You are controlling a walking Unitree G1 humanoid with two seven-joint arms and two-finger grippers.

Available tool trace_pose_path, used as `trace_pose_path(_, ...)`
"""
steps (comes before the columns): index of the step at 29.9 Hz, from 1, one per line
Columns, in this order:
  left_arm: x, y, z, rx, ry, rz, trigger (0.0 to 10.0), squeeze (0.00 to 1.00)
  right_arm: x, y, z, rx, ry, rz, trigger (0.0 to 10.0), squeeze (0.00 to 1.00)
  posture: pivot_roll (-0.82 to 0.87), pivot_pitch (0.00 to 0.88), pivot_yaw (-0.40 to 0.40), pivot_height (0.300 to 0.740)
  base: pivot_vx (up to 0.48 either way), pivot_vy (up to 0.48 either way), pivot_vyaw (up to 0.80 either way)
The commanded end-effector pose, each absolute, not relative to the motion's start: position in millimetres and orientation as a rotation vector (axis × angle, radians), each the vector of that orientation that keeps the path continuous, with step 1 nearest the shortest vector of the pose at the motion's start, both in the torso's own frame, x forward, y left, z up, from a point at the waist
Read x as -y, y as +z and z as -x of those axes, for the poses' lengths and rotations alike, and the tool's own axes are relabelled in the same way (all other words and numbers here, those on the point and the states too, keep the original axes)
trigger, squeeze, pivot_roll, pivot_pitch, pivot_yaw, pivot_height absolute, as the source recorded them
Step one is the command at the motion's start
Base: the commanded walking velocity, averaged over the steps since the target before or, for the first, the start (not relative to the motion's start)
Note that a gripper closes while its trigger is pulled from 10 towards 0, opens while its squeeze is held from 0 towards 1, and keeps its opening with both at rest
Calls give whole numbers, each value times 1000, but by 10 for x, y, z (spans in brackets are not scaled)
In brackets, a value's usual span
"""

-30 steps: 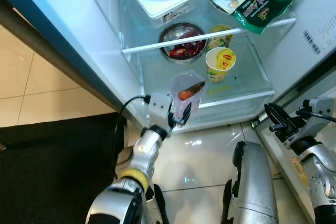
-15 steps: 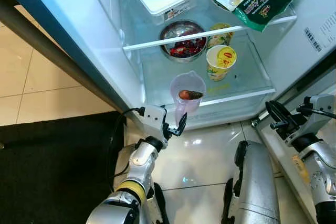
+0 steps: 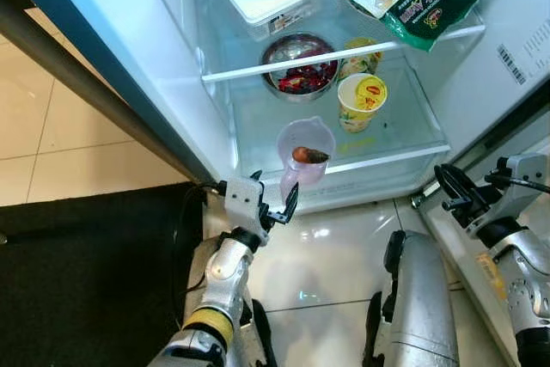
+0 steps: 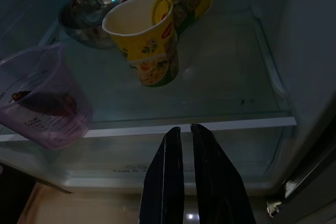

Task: Restocking fridge

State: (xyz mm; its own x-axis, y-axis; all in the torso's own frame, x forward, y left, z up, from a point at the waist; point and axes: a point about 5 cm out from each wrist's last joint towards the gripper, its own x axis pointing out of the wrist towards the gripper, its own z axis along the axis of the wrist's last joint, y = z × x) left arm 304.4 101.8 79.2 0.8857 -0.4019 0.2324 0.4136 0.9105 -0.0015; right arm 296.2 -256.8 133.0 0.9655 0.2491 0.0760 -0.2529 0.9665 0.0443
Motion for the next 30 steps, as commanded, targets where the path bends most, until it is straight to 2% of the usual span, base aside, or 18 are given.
trace_pose_path(1, -1079, 710, -2960, 206, -414, 54, 10000, 0, 2668, 1232, -2925, 19, 211, -50, 10000, 0, 42, 391, 92, 360, 0, 0, 0)
trace_pose_path(21, -1174, 812, -2659, 231, -456, 53, 10000, 0, 2662, 1357, -3008, 52, 264, -48, 10000, 0, 56, 355, 80, 360, 0, 0, 0)
trace_pose_path(27, -1220, 857, -2595, 244, -461, 37, 10000, 0, 2609, 1405, -3005, 72, 330, -57, 10000, 0, 66, 341, 75, 360, 0, 0, 0)
trace_pose_path(29, -1318, 922, -2494, 247, -451, 8, 10000, 0, 2426, 1461, -3007, 98, 466, -88, 10000, 0, 84, 325, 70, 360, 0, 0, 0)
trace_pose_path(30, -1318, 922, -2494, 247, -451, 8, 10000, 0, 2426, 1461, -3007, 98, 466, -88, 10000, 0, 84, 325, 70, 360, 0, 0, 0)
